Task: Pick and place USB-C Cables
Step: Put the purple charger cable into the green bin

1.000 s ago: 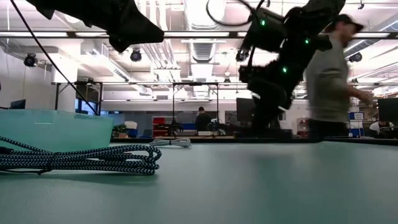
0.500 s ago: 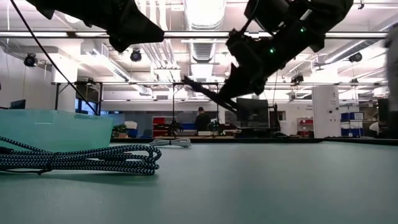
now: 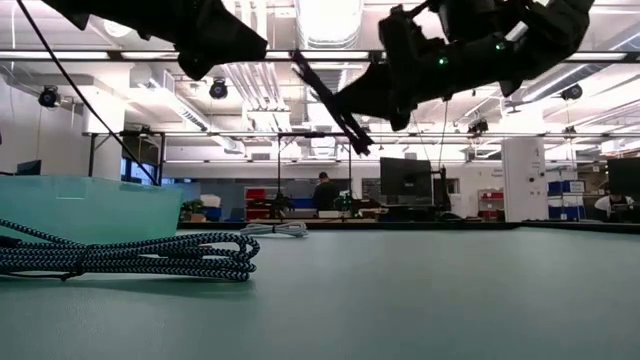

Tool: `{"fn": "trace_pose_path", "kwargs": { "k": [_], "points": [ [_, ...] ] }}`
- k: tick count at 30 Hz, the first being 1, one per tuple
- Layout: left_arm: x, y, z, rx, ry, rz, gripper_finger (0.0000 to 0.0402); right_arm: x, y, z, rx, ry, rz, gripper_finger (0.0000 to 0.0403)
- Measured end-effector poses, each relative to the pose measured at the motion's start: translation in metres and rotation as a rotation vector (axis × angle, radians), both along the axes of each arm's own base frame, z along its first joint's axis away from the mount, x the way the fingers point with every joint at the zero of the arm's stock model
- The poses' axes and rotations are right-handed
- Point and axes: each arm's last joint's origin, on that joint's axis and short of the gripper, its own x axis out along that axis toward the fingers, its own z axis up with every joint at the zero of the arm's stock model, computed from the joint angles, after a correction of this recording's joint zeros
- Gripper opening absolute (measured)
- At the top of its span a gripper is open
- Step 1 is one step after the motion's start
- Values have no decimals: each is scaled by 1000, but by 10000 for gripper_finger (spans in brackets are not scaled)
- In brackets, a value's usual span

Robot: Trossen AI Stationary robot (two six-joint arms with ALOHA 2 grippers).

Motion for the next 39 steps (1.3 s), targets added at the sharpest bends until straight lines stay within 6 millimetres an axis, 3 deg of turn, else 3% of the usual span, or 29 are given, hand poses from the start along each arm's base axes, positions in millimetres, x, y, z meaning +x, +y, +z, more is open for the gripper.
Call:
{"fn": "trace_pose_path", "kwargs": {
  "k": [10, 25, 39],
  "points": [
    [11, -3, -2, -15, -57, -46, 83, -7, 4, 12, -35, -233, 138, 13],
    [44, -8, -14, -5, -211, -104, 83, -7, 7, 17, -67, -280, 201, 13],
    [50, -9, -17, -13, -250, -130, 83, -7, 7, 17, -83, -279, 202, 13]
  ]
}}
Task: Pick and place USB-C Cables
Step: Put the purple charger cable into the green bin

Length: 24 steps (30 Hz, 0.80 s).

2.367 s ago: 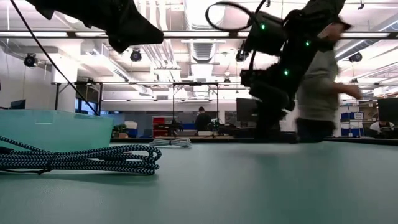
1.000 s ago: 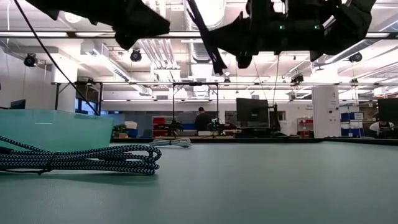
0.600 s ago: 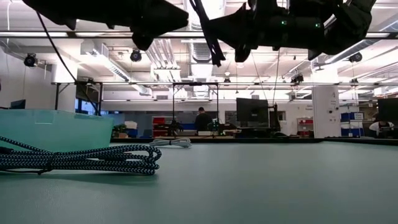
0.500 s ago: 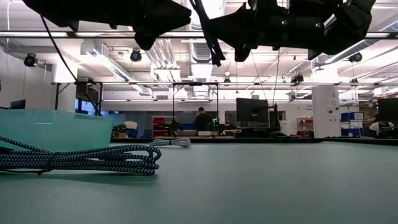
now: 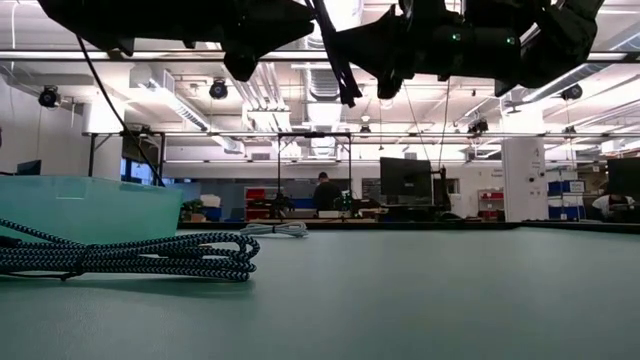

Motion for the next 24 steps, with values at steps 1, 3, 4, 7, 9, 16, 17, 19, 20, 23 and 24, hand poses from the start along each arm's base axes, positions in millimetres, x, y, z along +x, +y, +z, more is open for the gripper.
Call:
{"fn": "trace_pose_path", "kwargs": {
  "k": [1, 3, 4, 7, 9, 16, 17, 19, 20, 23, 24],
  "points": [
    [0, 0, 0, 0, -1, 0, 83, 0, 0, 0, 0, -1, 0, 13],
    [0, 0, 0, 0, -2, 0, 85, 0, 0, 0, 0, -1, 0, 13],
    [0, 0, 0, 0, -2, 0, 89, 0, 0, 0, 0, -3, 0, 13],
    [0, 0, 1, -1, -8, 0, 112, 0, 0, 1, -2, -11, 0, 13],
    [0, 0, 2, -2, -17, 0, 132, 0, 0, 1, -3, -15, 1, 13],
    [7, -1, -2, -9, -80, 0, 180, 0, 3, 3, -22, -32, 8, 13],
    [9, -1, -3, -10, -89, 0, 182, 0, 3, 3, -23, -32, 10, 13],
    [12, -1, -6, -11, -108, 0, 182, 0, 3, 3, -25, -32, 9, 13],
    [13, -1, -7, -11, -123, 0, 182, 0, 3, 3, -25, -32, 9, 13],
    [16, -2, -8, -12, -163, -23, 182, 0, 3, 3, -26, -32, 8, 13],
    [17, -3, -10, -11, -172, -32, 182, 0, 3, 3, -28, -32, 10, 13]
  ]
}}
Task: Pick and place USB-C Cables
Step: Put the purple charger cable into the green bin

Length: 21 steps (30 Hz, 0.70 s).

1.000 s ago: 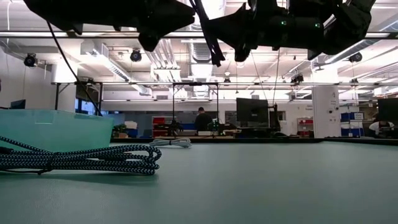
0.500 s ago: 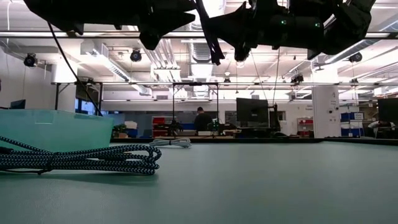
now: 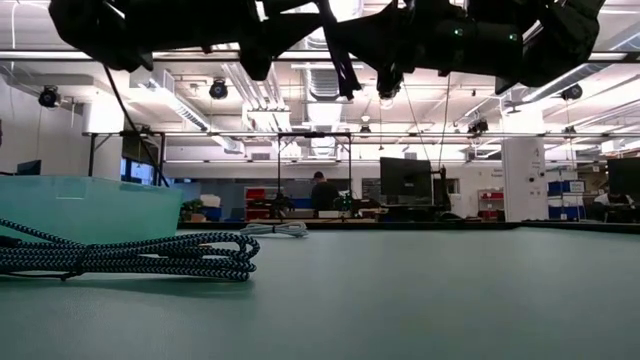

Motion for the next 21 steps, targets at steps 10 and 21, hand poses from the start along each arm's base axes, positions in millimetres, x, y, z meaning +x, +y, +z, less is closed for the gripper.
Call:
{"fn": "trace_pose_path", "kwargs": {
  "k": [10, 21],
  "points": [
    [13, 1, -2, 18, -6, -1, 176, 0, 1, 0, -6, 0, -2, 13],
    [14, 3, -2, 25, -2, 9, 62, 0, 1, 0, -14, -1, 4, 13]
  ]
}}
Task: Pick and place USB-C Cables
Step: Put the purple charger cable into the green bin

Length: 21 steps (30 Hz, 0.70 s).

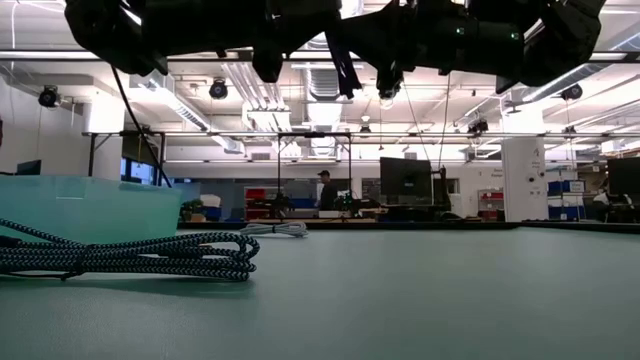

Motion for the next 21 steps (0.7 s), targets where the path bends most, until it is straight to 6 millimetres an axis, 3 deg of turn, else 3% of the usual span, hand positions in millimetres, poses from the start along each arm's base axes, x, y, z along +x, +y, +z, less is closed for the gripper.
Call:
{"fn": "trace_pose_path", "kwargs": {
  "k": [4, 11, 21],
  "points": [
    [0, 0, 0, 2, 0, 1, 18, 0, 0, 0, -6, 0, 1, 13],
    [0, 0, 0, 0, 0, 0, 17, 0, 0, 0, 5, 1, 0, 20],
    [-2, 0, -4, -21, 14, -4, 17, 0, -1, -2, 67, 28, -8, 146]
  ]
}}
